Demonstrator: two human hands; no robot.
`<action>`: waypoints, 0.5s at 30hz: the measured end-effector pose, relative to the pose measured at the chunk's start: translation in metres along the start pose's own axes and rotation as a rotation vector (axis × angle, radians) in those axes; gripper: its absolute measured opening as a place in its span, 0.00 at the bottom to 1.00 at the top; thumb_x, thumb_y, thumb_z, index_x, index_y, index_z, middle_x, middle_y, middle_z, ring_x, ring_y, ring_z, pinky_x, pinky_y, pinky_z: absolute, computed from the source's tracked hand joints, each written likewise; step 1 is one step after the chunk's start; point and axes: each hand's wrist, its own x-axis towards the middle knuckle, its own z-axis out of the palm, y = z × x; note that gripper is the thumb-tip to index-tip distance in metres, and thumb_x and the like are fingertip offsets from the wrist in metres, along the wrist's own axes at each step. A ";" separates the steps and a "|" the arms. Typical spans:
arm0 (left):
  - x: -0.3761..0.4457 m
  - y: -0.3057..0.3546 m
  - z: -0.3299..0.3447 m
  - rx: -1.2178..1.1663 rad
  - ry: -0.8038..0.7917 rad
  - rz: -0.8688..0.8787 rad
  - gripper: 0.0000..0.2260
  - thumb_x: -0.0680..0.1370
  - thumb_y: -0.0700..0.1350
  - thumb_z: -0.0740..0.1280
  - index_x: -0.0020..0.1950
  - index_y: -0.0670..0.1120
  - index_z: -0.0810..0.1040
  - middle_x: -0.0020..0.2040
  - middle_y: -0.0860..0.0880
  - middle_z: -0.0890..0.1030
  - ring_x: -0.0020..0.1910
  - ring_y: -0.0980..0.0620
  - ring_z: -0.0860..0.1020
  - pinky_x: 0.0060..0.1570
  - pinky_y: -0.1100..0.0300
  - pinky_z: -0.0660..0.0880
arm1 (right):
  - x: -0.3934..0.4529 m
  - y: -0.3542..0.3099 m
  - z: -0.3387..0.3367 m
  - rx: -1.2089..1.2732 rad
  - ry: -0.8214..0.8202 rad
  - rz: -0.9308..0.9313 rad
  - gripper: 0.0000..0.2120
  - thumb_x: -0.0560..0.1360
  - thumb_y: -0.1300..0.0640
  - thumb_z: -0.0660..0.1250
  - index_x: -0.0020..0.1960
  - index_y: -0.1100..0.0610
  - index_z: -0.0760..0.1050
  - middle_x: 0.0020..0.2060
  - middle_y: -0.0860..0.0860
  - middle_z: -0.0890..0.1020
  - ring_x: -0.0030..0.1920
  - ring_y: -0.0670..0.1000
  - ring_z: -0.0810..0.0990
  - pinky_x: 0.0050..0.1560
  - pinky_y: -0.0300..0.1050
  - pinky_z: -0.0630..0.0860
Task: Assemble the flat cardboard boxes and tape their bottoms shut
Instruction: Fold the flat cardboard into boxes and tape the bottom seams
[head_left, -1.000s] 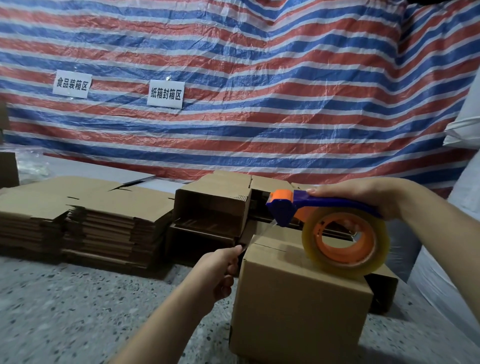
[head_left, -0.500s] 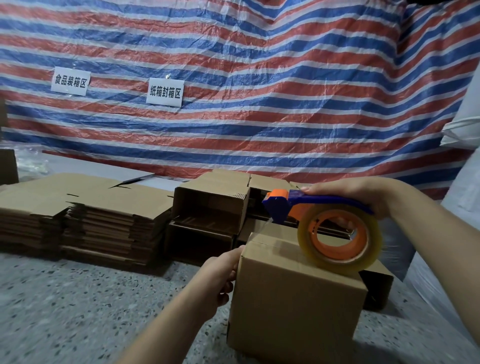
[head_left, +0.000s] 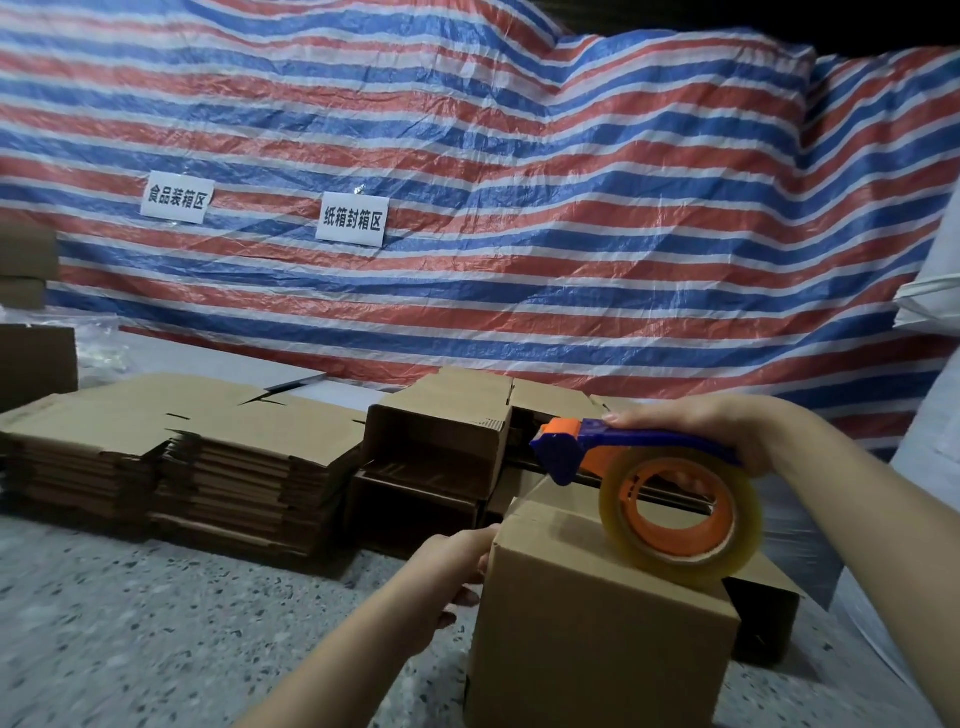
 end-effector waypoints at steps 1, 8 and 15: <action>-0.002 0.001 -0.002 0.022 -0.004 -0.002 0.23 0.74 0.64 0.66 0.55 0.46 0.79 0.50 0.50 0.81 0.49 0.51 0.78 0.48 0.54 0.72 | 0.000 0.000 0.000 0.001 0.000 0.000 0.35 0.59 0.32 0.71 0.57 0.54 0.76 0.40 0.54 0.88 0.34 0.50 0.86 0.35 0.41 0.80; -0.007 -0.010 -0.004 -0.071 0.048 0.186 0.29 0.80 0.62 0.60 0.77 0.52 0.61 0.74 0.49 0.68 0.70 0.49 0.68 0.65 0.52 0.66 | 0.005 0.002 -0.001 -0.013 -0.002 -0.019 0.35 0.61 0.32 0.70 0.58 0.56 0.77 0.45 0.56 0.88 0.40 0.52 0.85 0.46 0.44 0.80; -0.038 -0.003 0.019 0.017 -0.162 0.333 0.39 0.68 0.70 0.61 0.77 0.65 0.55 0.73 0.54 0.66 0.62 0.57 0.68 0.63 0.56 0.68 | 0.007 0.004 -0.002 0.023 0.005 -0.016 0.35 0.59 0.31 0.72 0.57 0.52 0.75 0.42 0.55 0.88 0.35 0.50 0.87 0.35 0.41 0.82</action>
